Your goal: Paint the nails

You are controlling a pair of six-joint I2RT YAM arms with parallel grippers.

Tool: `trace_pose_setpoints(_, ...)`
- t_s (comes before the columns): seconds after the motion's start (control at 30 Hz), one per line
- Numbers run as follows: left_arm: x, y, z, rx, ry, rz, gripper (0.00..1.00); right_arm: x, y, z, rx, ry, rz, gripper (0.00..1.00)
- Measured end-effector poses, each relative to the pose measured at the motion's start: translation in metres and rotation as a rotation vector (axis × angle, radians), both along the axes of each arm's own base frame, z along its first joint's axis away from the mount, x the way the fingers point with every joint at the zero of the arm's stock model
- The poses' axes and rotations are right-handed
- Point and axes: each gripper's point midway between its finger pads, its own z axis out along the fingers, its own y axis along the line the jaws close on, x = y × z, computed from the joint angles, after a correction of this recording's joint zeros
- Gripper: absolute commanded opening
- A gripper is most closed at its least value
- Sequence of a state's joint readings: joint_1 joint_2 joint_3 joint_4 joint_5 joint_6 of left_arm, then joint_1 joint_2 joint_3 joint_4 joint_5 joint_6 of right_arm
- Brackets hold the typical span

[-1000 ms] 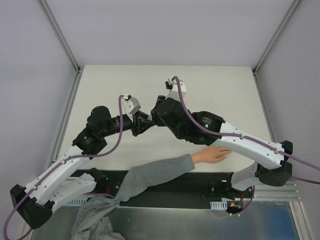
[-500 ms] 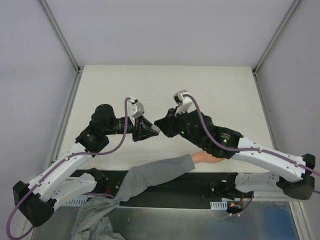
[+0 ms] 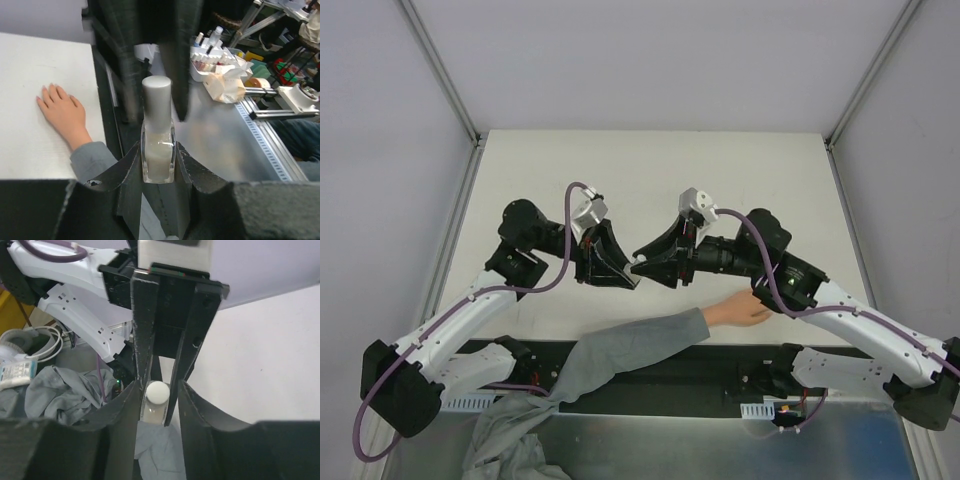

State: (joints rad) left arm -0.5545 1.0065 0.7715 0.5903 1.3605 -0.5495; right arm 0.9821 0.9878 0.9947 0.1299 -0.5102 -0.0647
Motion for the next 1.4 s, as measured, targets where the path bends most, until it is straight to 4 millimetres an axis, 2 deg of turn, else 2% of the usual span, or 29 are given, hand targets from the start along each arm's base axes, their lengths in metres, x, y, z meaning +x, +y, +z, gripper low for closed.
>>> trace_pose_setpoints(0.03, 0.001, 0.000, 0.000, -0.005, -0.011, 0.011, 0.00, 0.002, 0.000, 0.000, -0.003, 0.008, -0.017, 0.59)
trace_pose_setpoints(0.13, 0.009, -0.001, 0.002, -0.022, -0.062, 0.107, 0.00, 0.016, -0.004, -0.011, -0.052, 0.094, -0.131, 0.71)
trace_pose_setpoints(0.23, 0.021, 0.001, 0.003, -0.026, -0.124, 0.238, 0.00, 0.031, -0.011, -0.016, -0.099, 0.174, -0.298, 0.74)
trace_pose_setpoints(0.33, 0.041, 0.004, 0.003, -0.014, -0.175, 0.392, 0.00, 0.031, -0.011, -0.003, -0.114, 0.208, -0.432, 0.74)
trace_pose_setpoints(0.47, 0.065, 0.009, -0.006, 0.032, -0.193, 0.541, 0.00, 0.035, 0.000, 0.026, -0.097, 0.249, -0.587, 0.73)
trace_pose_setpoints(0.53, 0.075, 0.012, -0.011, 0.053, -0.197, 0.600, 0.00, 0.044, 0.005, 0.031, -0.090, 0.263, -0.681, 0.66)
trace_pose_setpoints(0.7, 0.087, 0.017, -0.018, 0.091, -0.200, 0.677, 0.00, 0.066, 0.016, 0.013, -0.162, 0.253, -0.885, 0.50)
trace_pose_setpoints(0.87, 0.088, 0.018, -0.016, 0.088, -0.211, 0.703, 0.00, 0.075, 0.019, 0.001, -0.187, 0.248, -0.966, 0.45)
trace_pose_setpoints(1.17, 0.088, 0.018, -0.015, 0.086, -0.215, 0.710, 0.00, 0.082, 0.026, -0.007, -0.179, 0.277, -1.014, 0.34)
trace_pose_setpoints(1.23, 0.088, 0.018, -0.014, 0.086, -0.215, 0.711, 0.00, 0.084, 0.027, -0.010, -0.183, 0.280, -1.019, 0.27)
trace_pose_setpoints(1.27, 0.088, 0.018, -0.014, 0.085, -0.216, 0.711, 0.00, 0.085, 0.027, -0.011, -0.184, 0.280, -1.024, 0.14)
trace_pose_setpoints(1.3, 0.087, 0.018, -0.014, 0.084, -0.217, 0.710, 0.00, 0.086, 0.026, -0.011, -0.184, 0.282, -1.029, 0.04)
trace_pose_setpoints(1.33, 0.087, 0.018, -0.013, 0.082, -0.220, 0.709, 0.00, 0.087, 0.025, -0.011, -0.181, 0.287, -1.035, 0.00)
trace_pose_setpoints(1.4, 0.087, 0.018, -0.013, 0.080, -0.222, 0.709, 0.00, 0.089, 0.024, -0.011, -0.179, 0.291, -1.039, 0.00)
